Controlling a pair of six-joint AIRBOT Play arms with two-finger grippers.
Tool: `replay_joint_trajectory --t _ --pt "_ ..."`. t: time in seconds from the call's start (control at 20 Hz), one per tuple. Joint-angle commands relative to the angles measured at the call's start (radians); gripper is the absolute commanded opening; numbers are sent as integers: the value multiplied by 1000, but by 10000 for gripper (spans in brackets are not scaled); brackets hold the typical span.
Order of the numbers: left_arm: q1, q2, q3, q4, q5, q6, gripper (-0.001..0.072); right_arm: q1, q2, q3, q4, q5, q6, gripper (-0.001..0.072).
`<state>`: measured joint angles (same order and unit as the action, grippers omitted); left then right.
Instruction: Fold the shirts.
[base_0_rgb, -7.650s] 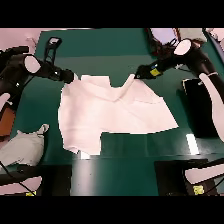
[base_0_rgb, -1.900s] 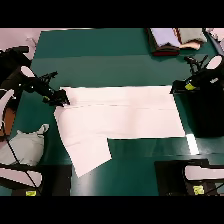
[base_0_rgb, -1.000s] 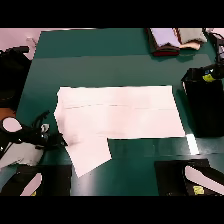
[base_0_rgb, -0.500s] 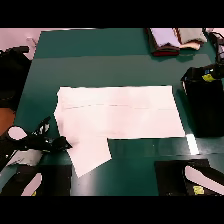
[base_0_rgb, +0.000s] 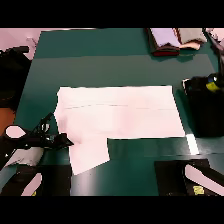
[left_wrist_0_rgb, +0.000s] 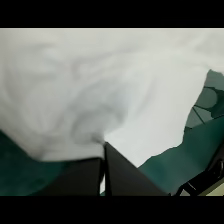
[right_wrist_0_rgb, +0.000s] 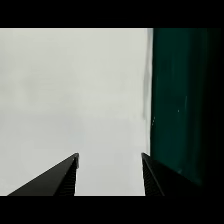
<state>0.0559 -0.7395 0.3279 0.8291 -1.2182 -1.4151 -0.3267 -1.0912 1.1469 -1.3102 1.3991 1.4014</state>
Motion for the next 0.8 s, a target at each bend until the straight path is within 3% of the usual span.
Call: replay_joint_trajectory --t 0.0,0.05,0.2,0.25,0.35,0.6,0.65,0.75 --pt "0 1 60 7 -9 15 20 -194 60 -248 -2 48 -15 493" --pt "0 1 69 7 -7 16 20 -262 69 -329 0 44 -15 611" --pt "0 1 71 9 -1 21 21 -404 69 -539 11 32 -16 627" --pt "0 1 71 9 -1 21 21 -415 69 -589 11 12 -25 611" --pt "0 1 71 9 4 21 21 -414 69 -649 52 -43 -37 512" --pt "0 1 71 8 6 21 21 -414 69 -647 220 -135 -83 480" --pt "0 1 71 9 7 21 21 -414 69 -634 219 -136 -84 396" --pt "0 1 71 9 8 21 21 -414 69 -616 219 -135 -87 297"
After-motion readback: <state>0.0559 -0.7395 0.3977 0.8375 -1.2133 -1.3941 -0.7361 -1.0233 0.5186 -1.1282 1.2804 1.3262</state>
